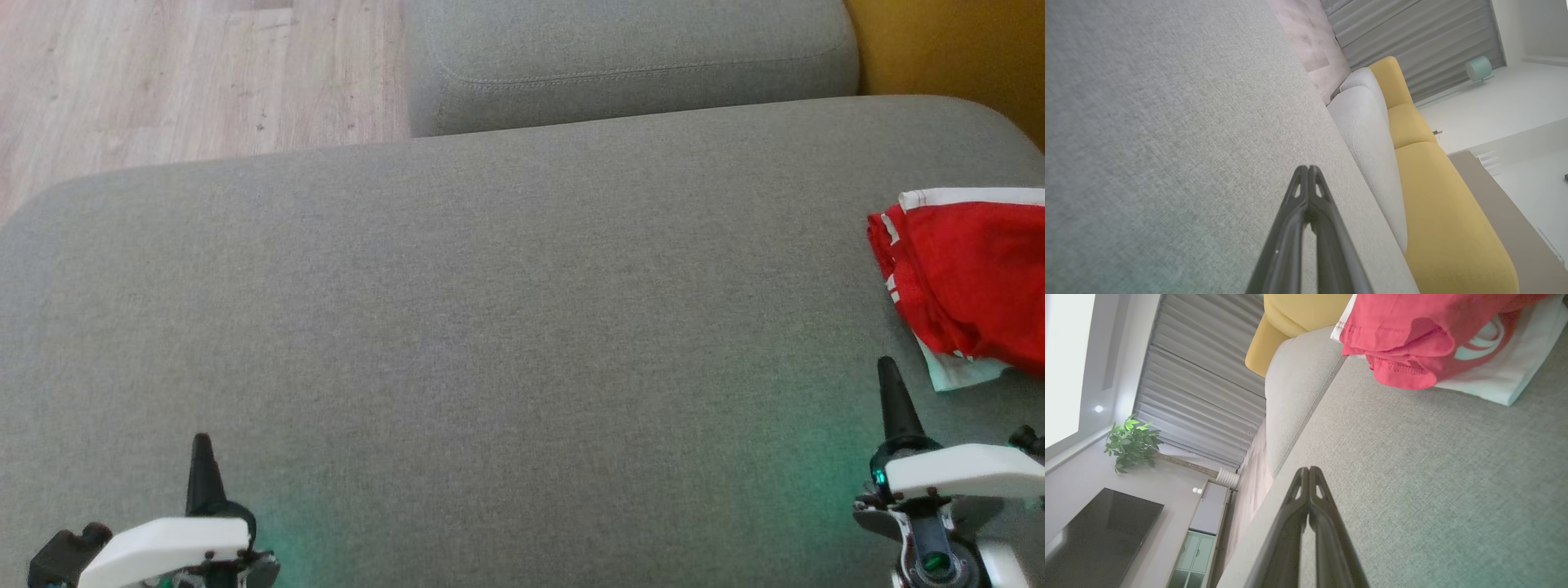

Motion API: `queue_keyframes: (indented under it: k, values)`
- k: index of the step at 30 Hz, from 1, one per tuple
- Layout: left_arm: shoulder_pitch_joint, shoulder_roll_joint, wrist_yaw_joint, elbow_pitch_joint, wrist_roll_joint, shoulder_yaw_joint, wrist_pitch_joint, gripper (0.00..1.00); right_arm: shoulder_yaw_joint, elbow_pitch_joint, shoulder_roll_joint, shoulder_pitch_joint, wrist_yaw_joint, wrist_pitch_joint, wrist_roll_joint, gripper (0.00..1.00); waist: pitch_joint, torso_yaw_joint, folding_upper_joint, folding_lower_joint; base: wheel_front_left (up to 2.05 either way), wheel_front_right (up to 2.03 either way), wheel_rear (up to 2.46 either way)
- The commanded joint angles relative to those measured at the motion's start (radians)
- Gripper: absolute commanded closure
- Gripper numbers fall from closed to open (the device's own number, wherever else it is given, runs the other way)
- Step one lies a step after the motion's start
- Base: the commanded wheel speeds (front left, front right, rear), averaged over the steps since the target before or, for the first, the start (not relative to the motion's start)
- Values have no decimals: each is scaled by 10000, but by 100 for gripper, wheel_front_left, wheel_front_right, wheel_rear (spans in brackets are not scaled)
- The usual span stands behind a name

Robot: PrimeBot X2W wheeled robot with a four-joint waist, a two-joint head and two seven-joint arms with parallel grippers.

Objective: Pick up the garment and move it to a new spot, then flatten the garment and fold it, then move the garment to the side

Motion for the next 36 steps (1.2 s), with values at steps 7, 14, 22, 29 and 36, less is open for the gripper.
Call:
queue_keyframes:
  k: [7,14,22,29,36]
  values:
    - [-593,15,-103,-464,-865,359,263,100,-52,-427,28,-572,-5,103,1057,100,-21,31,0,0,0,0,0]
    - [-653,-17,-146,-556,-1544,446,464,100,-150,-448,72,-606,-6,179,1860,100,-40,59,0,0,0,0,0]
    - [-721,-53,-196,-661,-2319,544,694,100,-262,-472,121,-645,-6,267,2778,100,-62,91,0,0,0,0,0]
    - [-772,-79,-233,-739,-2897,618,866,100,-345,-490,158,-674,-6,333,3462,100,-78,115,0,0,0,0,0]
    - [-832,-111,-277,-831,-3576,704,1068,100,-443,-511,202,-708,-7,410,4266,100,-97,143,0,0,0,0,0]
